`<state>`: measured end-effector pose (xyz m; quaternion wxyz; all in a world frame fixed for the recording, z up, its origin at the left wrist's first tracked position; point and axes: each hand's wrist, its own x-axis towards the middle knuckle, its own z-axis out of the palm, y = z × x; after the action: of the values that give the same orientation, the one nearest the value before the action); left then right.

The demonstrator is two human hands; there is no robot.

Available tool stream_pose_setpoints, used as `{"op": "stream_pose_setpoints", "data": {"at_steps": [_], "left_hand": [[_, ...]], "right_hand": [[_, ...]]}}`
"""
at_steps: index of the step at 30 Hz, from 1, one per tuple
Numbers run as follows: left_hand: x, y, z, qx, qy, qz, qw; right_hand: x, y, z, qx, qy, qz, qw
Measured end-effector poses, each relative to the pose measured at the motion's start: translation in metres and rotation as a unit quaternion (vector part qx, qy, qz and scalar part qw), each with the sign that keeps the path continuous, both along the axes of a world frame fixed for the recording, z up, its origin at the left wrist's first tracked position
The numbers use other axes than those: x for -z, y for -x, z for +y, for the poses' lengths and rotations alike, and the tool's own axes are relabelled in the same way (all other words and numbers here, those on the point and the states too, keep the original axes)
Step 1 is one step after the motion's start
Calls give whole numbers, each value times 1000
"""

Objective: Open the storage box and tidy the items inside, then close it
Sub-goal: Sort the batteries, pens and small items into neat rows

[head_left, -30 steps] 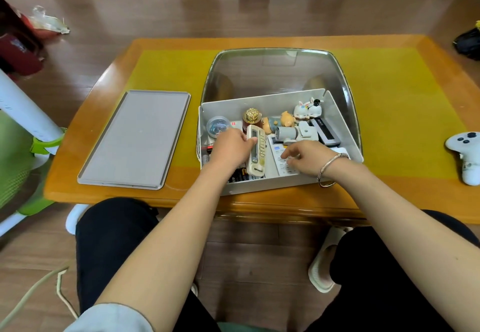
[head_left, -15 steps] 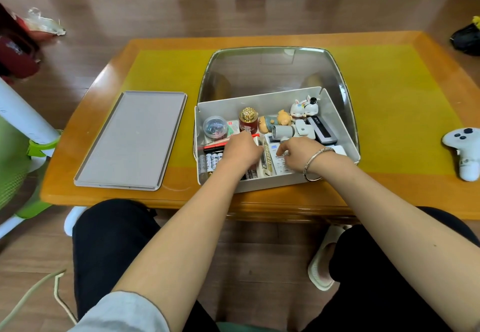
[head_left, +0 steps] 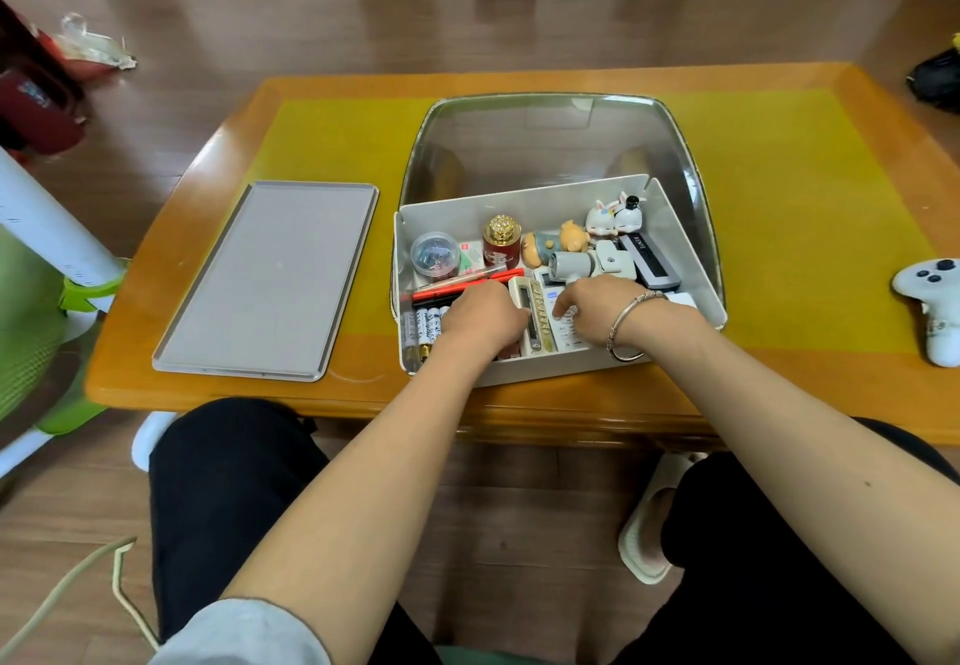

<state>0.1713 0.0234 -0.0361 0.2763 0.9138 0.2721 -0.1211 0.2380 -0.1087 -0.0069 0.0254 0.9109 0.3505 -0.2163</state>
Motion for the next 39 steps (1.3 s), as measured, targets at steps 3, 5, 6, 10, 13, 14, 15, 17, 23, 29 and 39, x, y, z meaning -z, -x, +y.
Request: {"op": "stream_pose_setpoints", "data": {"at_steps": [3,5,6,10,13,14,15,17,23,29,39], "left_hand": [[1,2,0,4,4,9,1000],[2,3,0,11,8,8,1000],[3,3,0,16,9,5,1000],[4,4,0,27,-3,-3,1000],[2,7,0,29,-16,-25,999],[1,8,1,28,-21,-37,999],[0,10,2,26,-31,-50,998],[-3,13,5,26,-70,-75,994],[-13,11,29,68,-218,-81,970],[-10,8,40,113,-241,-42,963],[-9,8,48,156,-276,-35,948]], "right_hand": [[1,0,0,-9,9,-5,1000],[2,1,0,-17,9,-7,1000],[2,1,-1,-19,8,-6,1000],[1,0,-1,-19,14,-3,1000],[1,1,0,-27,38,-10,999],[1,2,0,-31,43,-13,998],[2,2,0,-33,46,-14,998],[2,1,-1,-35,46,-10,998],[1,2,0,-36,42,-2,998],[2,4,2,-35,26,-21,999],[5,5,7,-26,21,-26,999]]}}
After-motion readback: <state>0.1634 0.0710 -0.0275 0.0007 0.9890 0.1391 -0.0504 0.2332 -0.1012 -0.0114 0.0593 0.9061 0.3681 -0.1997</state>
